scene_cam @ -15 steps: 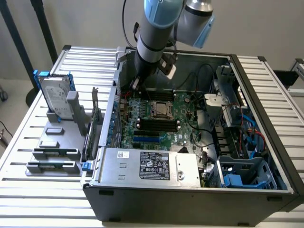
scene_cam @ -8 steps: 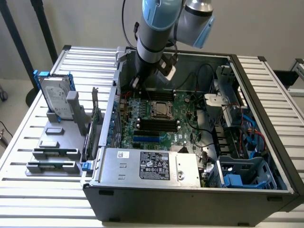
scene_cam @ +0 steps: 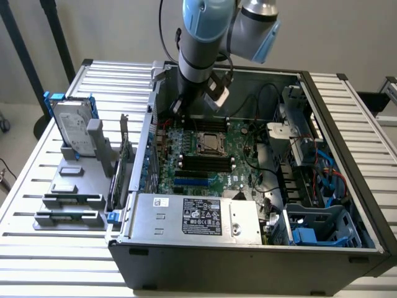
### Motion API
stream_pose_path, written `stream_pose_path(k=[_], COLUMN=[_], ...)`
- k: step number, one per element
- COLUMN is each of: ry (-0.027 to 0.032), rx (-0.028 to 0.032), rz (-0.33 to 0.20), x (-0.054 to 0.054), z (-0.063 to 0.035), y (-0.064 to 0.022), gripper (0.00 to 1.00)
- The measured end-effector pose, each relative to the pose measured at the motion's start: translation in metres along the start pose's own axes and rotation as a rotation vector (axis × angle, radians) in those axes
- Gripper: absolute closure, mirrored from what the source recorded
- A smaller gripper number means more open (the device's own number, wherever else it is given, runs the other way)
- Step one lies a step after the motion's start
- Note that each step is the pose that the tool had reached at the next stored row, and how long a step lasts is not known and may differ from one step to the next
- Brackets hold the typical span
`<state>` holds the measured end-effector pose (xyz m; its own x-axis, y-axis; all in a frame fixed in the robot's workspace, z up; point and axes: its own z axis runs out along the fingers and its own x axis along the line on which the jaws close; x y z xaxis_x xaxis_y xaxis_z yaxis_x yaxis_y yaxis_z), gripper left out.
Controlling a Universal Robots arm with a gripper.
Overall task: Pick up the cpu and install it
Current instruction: 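Install the first cpu locking lever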
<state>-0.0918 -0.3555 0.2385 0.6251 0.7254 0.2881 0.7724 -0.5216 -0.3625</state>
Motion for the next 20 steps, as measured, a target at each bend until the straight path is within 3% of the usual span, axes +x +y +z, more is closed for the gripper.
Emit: stream_pose_path(k=[4,7,14,20], ry=[0.0148,0.0218,0.0298,0.0400], rx=[-0.0122,-0.0179,-0.0209,-0.0219], rz=[0.032,0.046,0.055,0.053], x=[0.000,0.001,0.007,0.014], z=[-0.0001,0.0000,-0.0011,-0.0018], y=[0.0000,0.0007,0.0094,0.0198], gripper=[0.89,0.89,0.89,0.89])
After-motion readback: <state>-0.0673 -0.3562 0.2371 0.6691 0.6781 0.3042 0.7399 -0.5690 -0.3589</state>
